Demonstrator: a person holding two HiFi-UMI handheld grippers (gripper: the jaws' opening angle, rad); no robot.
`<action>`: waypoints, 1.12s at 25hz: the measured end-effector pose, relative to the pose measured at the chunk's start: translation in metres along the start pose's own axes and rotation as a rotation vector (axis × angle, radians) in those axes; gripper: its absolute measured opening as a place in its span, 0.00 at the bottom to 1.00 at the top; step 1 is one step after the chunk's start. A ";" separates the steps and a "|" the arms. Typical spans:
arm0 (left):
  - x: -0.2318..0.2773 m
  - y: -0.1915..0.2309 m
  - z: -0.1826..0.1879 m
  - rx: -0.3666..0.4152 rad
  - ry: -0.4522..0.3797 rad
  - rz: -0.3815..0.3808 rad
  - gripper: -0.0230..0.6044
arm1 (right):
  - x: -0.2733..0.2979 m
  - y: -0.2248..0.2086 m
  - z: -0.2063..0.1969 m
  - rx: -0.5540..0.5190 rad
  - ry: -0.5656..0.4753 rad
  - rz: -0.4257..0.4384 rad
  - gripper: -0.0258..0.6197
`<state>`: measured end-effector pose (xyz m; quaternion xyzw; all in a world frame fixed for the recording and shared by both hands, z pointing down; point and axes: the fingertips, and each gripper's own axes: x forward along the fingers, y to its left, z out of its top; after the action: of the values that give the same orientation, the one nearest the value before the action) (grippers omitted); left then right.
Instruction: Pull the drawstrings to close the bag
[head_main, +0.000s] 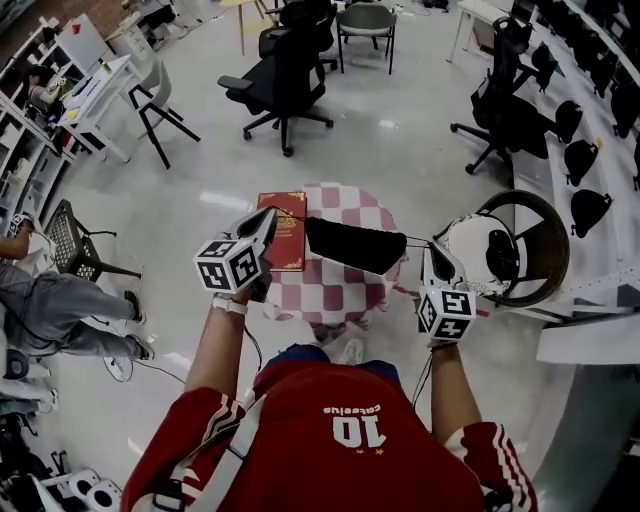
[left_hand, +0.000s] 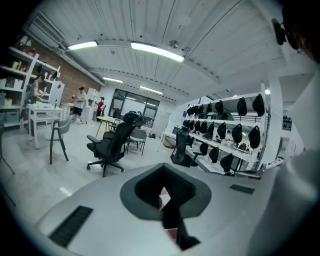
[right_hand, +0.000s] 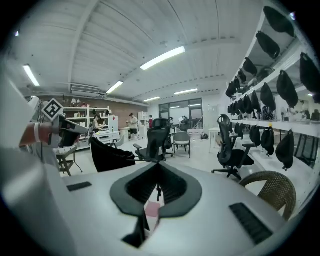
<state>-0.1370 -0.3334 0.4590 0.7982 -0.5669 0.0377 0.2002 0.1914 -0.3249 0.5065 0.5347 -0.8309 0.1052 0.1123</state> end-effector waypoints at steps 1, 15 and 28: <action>-0.004 0.005 0.002 0.020 -0.002 0.012 0.05 | 0.000 0.004 0.006 -0.007 -0.008 -0.009 0.07; -0.035 0.047 0.039 0.214 -0.030 0.167 0.05 | -0.011 0.024 0.072 -0.051 -0.096 -0.121 0.07; -0.031 0.073 0.051 0.173 -0.037 0.191 0.05 | -0.021 -0.015 0.089 0.019 -0.112 -0.233 0.06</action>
<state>-0.2234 -0.3450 0.4232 0.7554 -0.6385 0.0907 0.1157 0.2069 -0.3394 0.4164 0.6338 -0.7670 0.0693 0.0719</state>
